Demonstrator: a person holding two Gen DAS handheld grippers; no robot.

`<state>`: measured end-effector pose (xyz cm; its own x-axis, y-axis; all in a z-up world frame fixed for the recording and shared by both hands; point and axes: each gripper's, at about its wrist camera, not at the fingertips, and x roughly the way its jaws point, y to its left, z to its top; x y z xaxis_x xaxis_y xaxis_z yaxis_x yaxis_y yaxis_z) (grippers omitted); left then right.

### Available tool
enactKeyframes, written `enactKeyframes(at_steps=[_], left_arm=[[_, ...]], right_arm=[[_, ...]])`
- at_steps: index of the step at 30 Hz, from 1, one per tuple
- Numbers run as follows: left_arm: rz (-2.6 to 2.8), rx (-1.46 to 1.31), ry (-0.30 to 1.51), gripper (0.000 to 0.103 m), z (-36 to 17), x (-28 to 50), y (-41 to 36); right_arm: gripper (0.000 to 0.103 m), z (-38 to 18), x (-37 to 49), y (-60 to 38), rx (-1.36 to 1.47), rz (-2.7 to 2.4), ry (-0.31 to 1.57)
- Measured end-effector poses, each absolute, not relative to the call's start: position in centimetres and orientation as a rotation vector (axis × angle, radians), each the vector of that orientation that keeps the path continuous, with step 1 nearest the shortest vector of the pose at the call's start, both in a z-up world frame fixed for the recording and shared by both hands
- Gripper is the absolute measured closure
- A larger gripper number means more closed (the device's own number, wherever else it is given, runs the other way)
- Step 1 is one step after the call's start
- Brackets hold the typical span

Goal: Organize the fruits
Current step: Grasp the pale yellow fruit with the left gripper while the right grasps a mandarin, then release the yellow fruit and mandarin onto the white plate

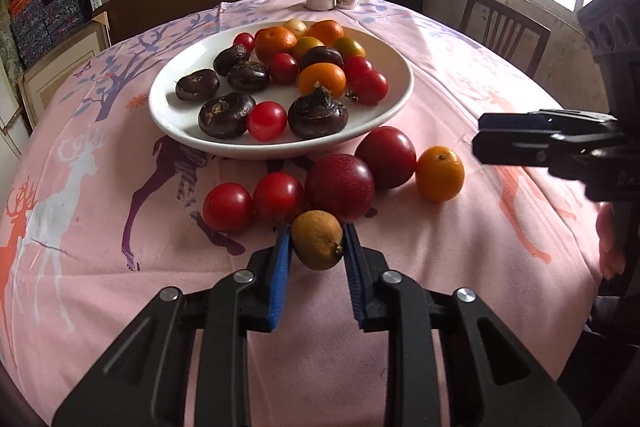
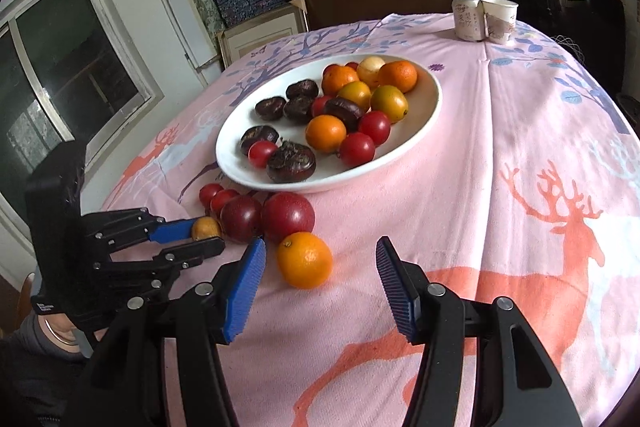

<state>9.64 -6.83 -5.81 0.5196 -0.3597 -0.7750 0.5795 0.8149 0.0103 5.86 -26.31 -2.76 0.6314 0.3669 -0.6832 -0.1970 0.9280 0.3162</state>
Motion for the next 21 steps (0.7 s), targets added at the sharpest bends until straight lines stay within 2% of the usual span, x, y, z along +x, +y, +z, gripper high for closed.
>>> enactKeyframes(at_steps=[8,9,10,11,21], left_arm=[[-0.58,0.249,0.827,0.078,-4.3,7.5,-4.9],[-0.578,0.246,0.825,0.078,-4.2,7.4,-4.7],[-0.576,0.243,0.826,0.078,-4.1,7.5,-4.6],[-0.572,0.238,0.825,0.078,-4.1,7.4,-4.4],[-0.569,0.171,0.759,0.078,-1.2,9.4,-3.5]], right_arm=[[0.045,-4.2,7.2,-23.1,0.117,0.356,0.889],[0.048,-4.5,7.5,-23.0,0.12,0.355,0.902],[0.06,-4.7,7.7,-22.9,0.126,0.348,0.913],[0.067,-4.7,7.7,-23.0,0.13,0.337,0.907],[0.067,-0.1,7.0,-26.2,0.239,0.345,0.766]])
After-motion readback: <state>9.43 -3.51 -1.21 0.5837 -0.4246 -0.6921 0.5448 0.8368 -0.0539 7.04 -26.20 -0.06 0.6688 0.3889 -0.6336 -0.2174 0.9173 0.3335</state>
